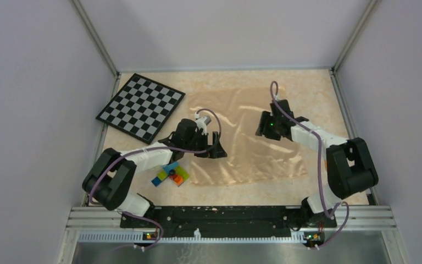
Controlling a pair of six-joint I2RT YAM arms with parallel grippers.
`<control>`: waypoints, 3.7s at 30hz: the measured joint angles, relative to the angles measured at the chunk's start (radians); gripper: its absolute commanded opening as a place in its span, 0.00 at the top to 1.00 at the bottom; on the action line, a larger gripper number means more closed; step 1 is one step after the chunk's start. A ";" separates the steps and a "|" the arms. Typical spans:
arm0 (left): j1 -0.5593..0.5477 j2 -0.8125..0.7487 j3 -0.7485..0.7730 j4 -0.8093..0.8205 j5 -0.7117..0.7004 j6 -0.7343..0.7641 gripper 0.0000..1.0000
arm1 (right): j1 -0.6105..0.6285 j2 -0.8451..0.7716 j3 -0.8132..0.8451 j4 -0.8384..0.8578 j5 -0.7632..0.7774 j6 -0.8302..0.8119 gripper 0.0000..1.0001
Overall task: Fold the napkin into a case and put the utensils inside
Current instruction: Flatten out the crumpled napkin at the center of the board, then pick up the flattened napkin from the center of the board.
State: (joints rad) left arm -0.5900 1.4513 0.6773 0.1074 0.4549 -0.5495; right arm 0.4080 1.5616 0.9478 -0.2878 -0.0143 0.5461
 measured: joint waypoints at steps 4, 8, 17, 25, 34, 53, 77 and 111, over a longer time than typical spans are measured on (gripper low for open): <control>0.000 0.058 0.003 0.037 -0.002 -0.003 0.02 | -0.115 -0.019 -0.079 0.008 -0.010 0.000 0.50; 0.000 0.101 0.006 0.076 -0.011 -0.005 0.02 | -0.149 -0.019 -0.113 0.014 -0.011 -0.005 0.50; 0.000 0.256 0.137 0.097 -0.025 -0.001 0.02 | -0.227 0.022 -0.120 0.070 -0.027 -0.021 0.49; 0.027 0.285 0.200 0.037 -0.034 0.037 0.01 | -0.248 0.132 0.023 0.038 -0.074 -0.123 0.40; 0.034 0.082 0.164 -0.089 0.006 0.042 0.01 | -0.276 -0.112 0.014 -0.212 0.100 -0.058 0.29; 0.034 -0.285 0.051 -0.174 0.094 -0.003 0.01 | -0.494 -0.278 -0.198 -0.536 0.202 0.132 0.50; 0.034 -0.283 0.054 -0.241 0.079 0.090 0.01 | -0.496 -0.171 -0.221 -0.469 0.191 0.180 0.54; 0.042 -0.283 0.072 -0.290 0.023 0.122 0.01 | -0.496 -0.184 -0.246 -0.462 0.202 0.289 0.74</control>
State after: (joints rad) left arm -0.5480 1.1679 0.7498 -0.1825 0.4774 -0.4274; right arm -0.0879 1.3773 0.7013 -0.7502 0.1875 0.8349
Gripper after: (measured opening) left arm 0.987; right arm 0.359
